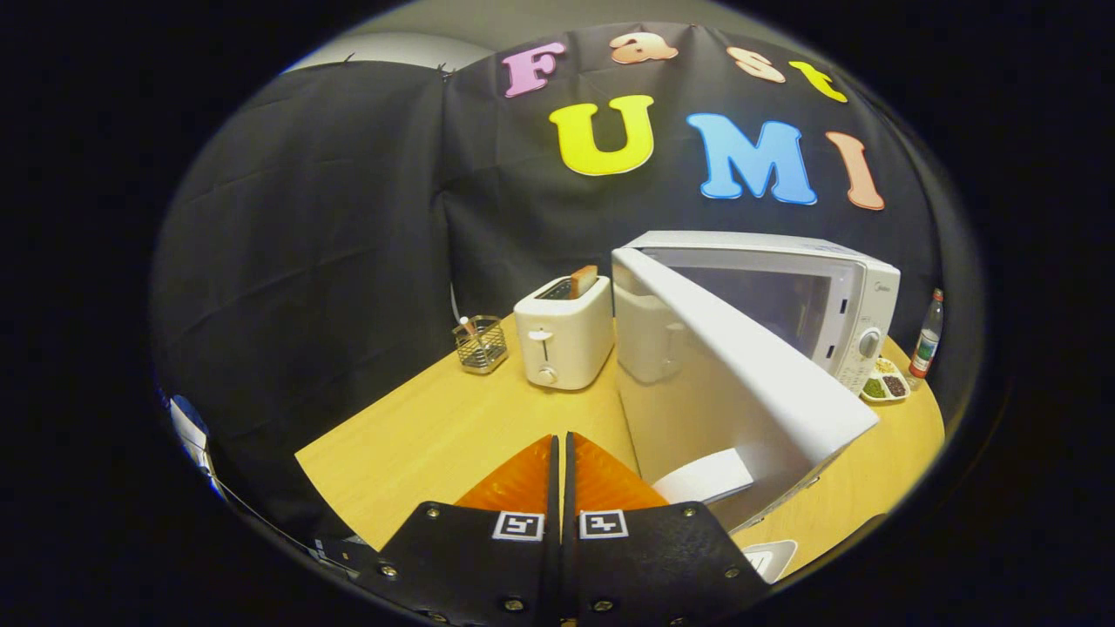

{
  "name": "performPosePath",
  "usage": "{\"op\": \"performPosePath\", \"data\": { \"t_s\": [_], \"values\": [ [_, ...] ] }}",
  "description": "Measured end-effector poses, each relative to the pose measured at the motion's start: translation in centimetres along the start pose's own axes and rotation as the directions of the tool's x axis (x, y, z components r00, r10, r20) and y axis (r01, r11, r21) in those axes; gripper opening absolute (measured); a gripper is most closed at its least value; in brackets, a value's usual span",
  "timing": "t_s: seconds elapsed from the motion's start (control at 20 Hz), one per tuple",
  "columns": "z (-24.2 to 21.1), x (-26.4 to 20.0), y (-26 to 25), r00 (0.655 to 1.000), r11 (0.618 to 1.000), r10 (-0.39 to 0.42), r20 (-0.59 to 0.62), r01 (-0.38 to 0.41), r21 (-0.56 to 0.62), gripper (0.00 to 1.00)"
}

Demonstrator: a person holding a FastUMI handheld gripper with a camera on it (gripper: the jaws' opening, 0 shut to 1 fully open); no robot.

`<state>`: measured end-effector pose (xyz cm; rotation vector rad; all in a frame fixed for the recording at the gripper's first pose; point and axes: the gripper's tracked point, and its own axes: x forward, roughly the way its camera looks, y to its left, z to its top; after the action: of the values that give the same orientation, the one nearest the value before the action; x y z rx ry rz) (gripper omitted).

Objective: Open the microwave, put the food inside, and close the microwave door.

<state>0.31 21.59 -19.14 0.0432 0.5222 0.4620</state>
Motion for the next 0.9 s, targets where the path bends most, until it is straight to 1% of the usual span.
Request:
{"op": "performPosePath", "data": {
  "t_s": [0.35, 0.65, 0.85, 0.9],
  "values": [
    [1.4, 0.7, -7.1, 0.995, 0.994, -0.102, 0.009, 0.102, 0.031, 0.01],
    [2.7, 2.1, -12.4, 0.984, 0.982, -0.179, 0.022, 0.178, 0.060, 0.01],
    [3.5, 3.5, -15.5, 0.975, 0.972, -0.222, 0.019, 0.220, 0.077, 0.01],
    [3.7, 3.9, -16.0, 0.975, 0.972, -0.223, 0.018, 0.221, 0.081, 0.01]
  ]
}}
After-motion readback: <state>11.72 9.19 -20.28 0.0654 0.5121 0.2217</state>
